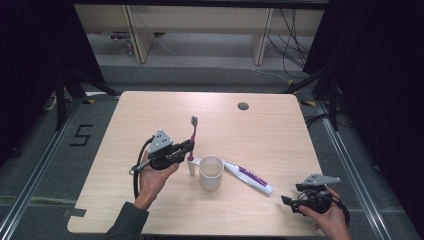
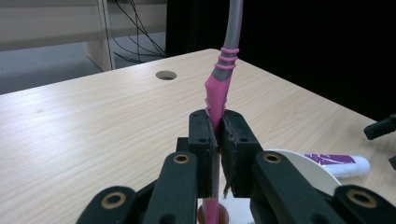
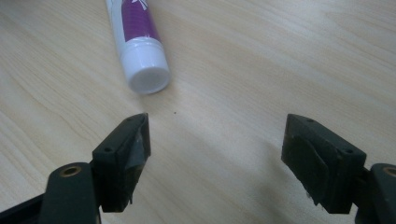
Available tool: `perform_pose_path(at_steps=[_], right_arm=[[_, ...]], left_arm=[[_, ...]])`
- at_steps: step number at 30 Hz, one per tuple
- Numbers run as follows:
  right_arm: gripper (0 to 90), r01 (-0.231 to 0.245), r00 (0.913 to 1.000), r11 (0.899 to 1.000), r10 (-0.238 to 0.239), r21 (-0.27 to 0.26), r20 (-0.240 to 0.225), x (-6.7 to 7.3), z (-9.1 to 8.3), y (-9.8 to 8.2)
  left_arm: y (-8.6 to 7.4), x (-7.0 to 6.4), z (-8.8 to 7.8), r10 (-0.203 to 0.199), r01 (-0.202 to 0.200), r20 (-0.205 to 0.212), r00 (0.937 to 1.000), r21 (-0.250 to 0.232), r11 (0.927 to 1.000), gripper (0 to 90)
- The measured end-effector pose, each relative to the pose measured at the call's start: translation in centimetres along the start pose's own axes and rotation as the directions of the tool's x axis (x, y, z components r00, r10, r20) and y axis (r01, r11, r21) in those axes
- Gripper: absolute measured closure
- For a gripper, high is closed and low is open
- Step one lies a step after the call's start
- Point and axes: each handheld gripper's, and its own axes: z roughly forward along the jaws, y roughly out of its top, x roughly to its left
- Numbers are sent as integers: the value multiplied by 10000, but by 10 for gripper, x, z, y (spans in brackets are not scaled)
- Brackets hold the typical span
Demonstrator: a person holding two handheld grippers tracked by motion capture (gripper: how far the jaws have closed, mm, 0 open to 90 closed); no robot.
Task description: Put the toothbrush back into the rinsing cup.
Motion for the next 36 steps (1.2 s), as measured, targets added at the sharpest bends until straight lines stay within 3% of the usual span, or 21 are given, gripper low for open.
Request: perform_pose_path(at_steps=[8, 9, 22, 24, 30, 32, 36], right_arm=[[245, 316, 9995, 9994, -316, -134, 7, -1, 2, 0], [246, 140, 9999, 9999, -140, 11, -36, 0, 0, 0], [245, 272, 9996, 9995, -271, -135, 28, -1, 2, -1], [245, 293, 9996, 9996, -293, -33, 4, -1, 1, 0], [245, 39, 10000, 10000, -39, -47, -31, 0, 0, 0], [245, 34, 9999, 10000, -35, -18, -117, 0, 0, 0], [245, 48, 10000, 10000, -48, -10, -52, 0, 0, 0]], left_arm=[[-14, 1, -1, 62, -63, 23, 10000, 473, 9989, 825], [-15, 2, -1, 56, -57, 25, 10000, 509, 9987, 825], [-27, 2, 0, 54, -66, 138, 9999, 855, 9963, 812], [-27, 2, 0, 12, -28, 209, 9998, 788, 9969, 752], [-20, 1, -8, -405, 419, -238, 9989, 614, 9972, 465], [-16, 0, -13, -574, 588, -284, 9979, 523, 9969, 403], [-10, -3, -22, -374, 389, -204, 9991, 790, 9961, 345]])
